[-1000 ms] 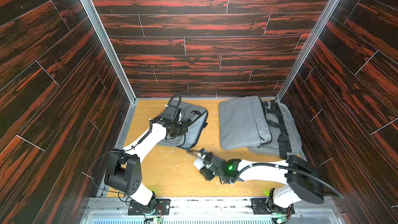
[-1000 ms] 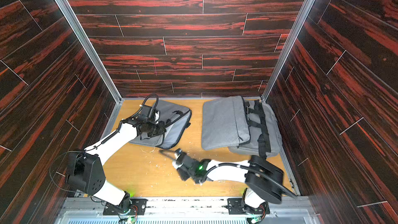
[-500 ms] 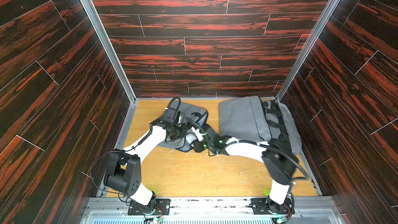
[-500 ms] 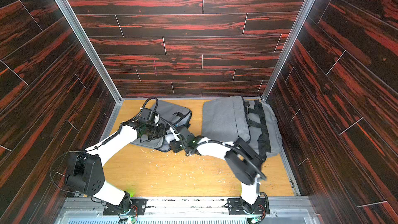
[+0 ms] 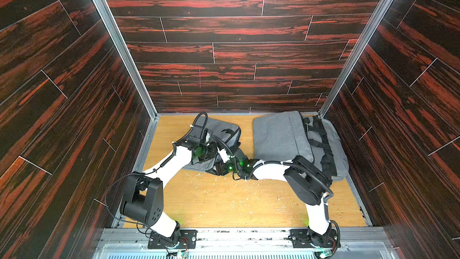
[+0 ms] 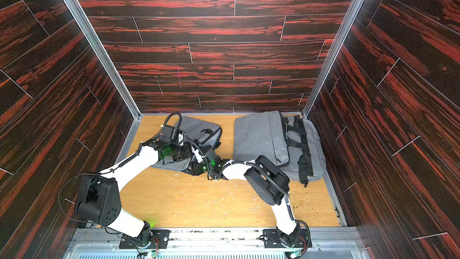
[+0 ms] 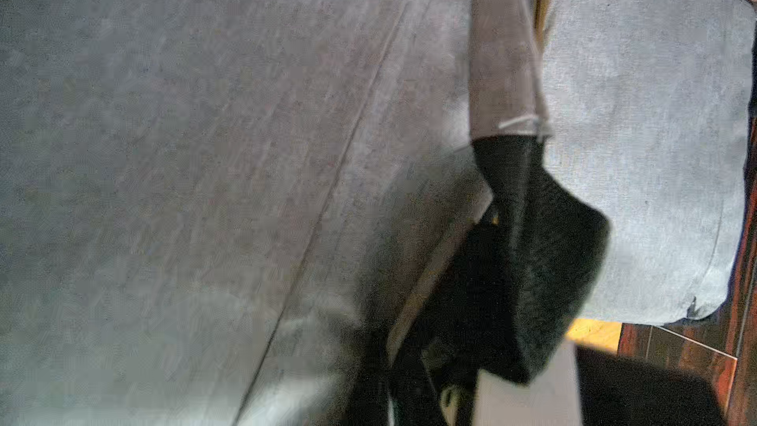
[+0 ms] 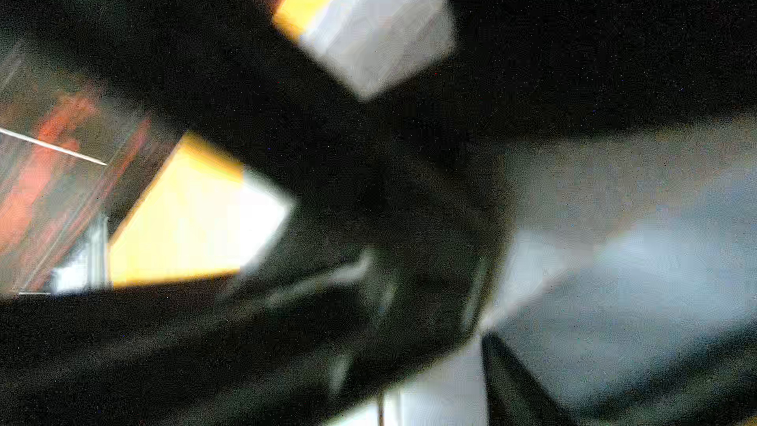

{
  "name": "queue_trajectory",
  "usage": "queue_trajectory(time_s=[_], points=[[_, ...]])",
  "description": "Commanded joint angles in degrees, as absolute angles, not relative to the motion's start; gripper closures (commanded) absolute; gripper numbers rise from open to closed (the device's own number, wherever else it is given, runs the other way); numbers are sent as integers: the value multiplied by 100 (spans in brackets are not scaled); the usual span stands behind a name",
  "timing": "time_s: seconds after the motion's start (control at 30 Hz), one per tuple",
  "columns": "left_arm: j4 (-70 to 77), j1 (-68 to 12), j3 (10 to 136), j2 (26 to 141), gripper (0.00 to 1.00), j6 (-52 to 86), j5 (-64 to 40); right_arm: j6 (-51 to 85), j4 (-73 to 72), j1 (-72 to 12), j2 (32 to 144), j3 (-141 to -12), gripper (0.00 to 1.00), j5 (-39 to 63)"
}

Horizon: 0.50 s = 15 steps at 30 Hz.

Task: Put the mouse into the laptop bag
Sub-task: Close the zippered laptop bag at the center of the board.

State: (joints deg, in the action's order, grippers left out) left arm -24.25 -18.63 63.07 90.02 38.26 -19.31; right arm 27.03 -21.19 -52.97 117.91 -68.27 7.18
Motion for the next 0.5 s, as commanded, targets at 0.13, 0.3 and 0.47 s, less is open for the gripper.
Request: queue_trajectory(time_s=[0.13,0.3,0.47], points=[[-2171,-1907,5990,8899,100,3940,-2121,3153,-3263,-5229,11620,-6257,5,727],[-2125,-1898,5859,8822,100,3935,-2070,3238,-3162,-5043,10816,-5247,5,454],[-2126,-1890,5861,8856,100,3884,-2072,3426,-3122,-5032,10467,-4647,13,454]])
